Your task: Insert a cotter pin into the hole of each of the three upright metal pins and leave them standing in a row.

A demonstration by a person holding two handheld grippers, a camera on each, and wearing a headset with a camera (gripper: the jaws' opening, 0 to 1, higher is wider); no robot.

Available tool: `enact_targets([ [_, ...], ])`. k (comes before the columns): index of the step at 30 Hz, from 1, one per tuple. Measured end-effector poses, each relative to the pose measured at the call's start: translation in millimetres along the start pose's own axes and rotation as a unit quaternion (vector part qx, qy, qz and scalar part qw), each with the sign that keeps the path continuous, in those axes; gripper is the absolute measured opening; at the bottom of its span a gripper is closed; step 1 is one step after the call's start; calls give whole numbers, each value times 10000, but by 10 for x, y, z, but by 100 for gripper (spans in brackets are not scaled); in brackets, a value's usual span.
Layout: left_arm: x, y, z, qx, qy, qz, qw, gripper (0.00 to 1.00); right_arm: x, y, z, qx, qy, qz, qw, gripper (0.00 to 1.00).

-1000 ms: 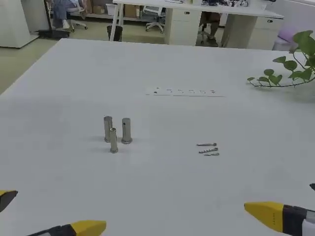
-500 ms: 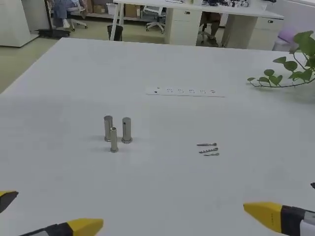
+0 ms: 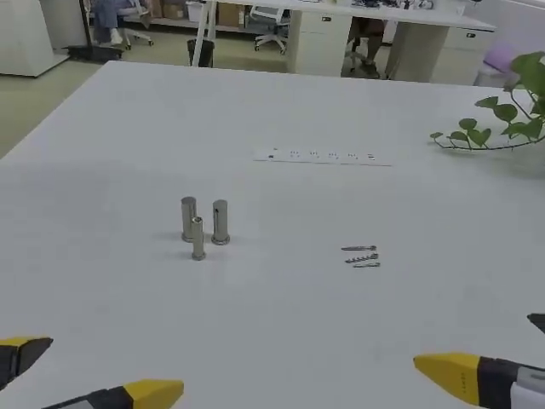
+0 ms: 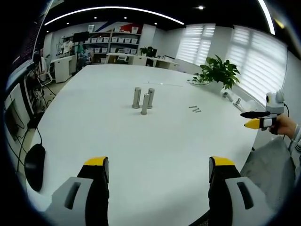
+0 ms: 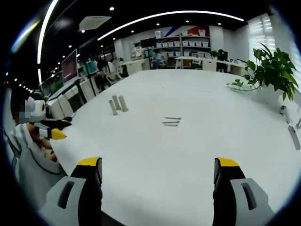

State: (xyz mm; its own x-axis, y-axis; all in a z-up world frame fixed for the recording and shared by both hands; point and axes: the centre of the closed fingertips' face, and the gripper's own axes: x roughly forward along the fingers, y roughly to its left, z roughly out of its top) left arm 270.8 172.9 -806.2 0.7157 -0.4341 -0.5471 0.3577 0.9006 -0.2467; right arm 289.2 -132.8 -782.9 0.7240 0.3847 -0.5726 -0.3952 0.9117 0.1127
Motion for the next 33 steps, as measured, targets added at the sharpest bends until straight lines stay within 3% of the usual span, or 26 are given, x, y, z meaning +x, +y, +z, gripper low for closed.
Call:
enact_targets([
  [5, 46, 33, 45, -70, 6, -9, 10000, 85, 17, -11, 23, 114, -55, 43, 9999, 100],
  [17, 211, 107, 312, 190, -73, 11, 9998, 84, 62, -74, 7, 76, 14, -39, 10000, 100],
  [33, 404, 138, 540, 494, -75, -52, 9987, 84, 54, -90, -16, 170, 40, -40, 9998, 100],
])
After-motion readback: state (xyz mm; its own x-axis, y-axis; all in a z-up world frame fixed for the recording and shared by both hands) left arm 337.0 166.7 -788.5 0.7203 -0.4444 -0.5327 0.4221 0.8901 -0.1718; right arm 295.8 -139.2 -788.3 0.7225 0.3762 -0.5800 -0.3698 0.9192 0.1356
